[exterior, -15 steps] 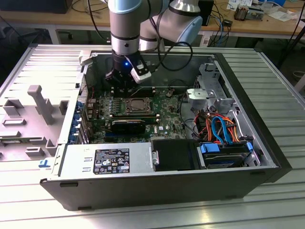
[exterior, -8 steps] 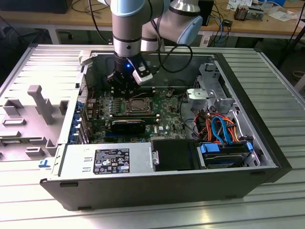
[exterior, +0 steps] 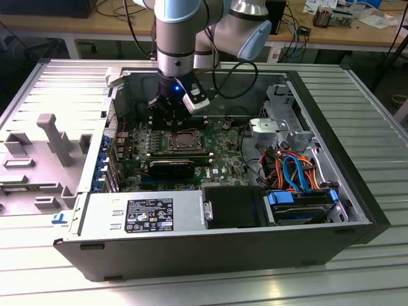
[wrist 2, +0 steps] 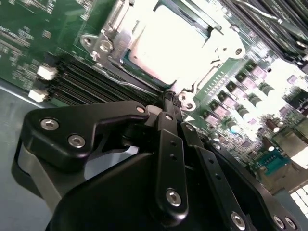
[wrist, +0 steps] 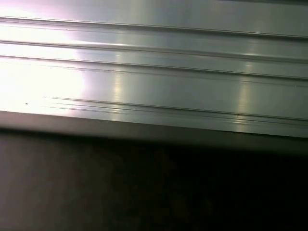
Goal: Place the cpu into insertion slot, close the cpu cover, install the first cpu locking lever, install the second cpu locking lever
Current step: 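Install the second cpu locking lever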
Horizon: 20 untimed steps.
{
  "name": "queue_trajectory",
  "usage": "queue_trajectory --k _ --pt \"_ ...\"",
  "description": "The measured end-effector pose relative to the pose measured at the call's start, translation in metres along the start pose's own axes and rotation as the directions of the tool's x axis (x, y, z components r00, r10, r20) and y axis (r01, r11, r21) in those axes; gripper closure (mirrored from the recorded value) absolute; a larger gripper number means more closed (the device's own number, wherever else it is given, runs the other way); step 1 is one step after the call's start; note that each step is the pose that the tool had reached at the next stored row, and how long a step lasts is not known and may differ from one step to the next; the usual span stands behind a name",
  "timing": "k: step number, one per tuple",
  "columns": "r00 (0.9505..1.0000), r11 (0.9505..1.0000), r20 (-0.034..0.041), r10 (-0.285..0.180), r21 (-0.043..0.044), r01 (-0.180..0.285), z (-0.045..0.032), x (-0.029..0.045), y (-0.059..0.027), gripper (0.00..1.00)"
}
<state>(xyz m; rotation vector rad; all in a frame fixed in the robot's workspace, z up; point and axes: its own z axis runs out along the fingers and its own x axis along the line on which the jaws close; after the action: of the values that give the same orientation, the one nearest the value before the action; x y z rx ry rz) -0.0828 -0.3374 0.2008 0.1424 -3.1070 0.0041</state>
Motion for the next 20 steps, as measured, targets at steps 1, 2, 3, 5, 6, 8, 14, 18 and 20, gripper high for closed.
queue_trajectory --k 1,2,3,5,6,8,14,18,20 --pt "1.0 1.0 -0.0002 0.0 0.0001 0.0 -0.0001 -0.0013 -0.0001 0.89" --pt "1.0 1.0 -0.0004 0.0 0.0003 0.0 -0.0002 -0.0049 -0.0006 0.89" --pt "1.0 1.0 -0.0004 0.0 0.0003 0.0 -0.0003 -0.0077 -0.0008 0.89" --pt "1.0 1.0 -0.0004 -0.001 0.0 0.001 -0.0004 -0.0122 -0.0013 0.89" --pt "1.0 1.0 -0.0004 -0.001 -0.0003 0.001 -0.0004 -0.0141 -0.0014 0.89" --pt "1.0 1.0 -0.0004 -0.001 -0.001 0.001 -0.0004 -0.0177 -0.0017 0.89" --pt "1.0 1.0 -0.0004 -0.003 -0.0044 0.003 -0.0006 -0.0281 -0.0026 0.89" --pt "1.0 0.9998 0.0009 -0.008 -0.0166 0.008 -0.0008 -0.0369 -0.0027 0.89" --pt "0.9999 0.9997 0.0017 -0.011 -0.0225 0.011 -0.0009 -0.0394 -0.0021 0.89"
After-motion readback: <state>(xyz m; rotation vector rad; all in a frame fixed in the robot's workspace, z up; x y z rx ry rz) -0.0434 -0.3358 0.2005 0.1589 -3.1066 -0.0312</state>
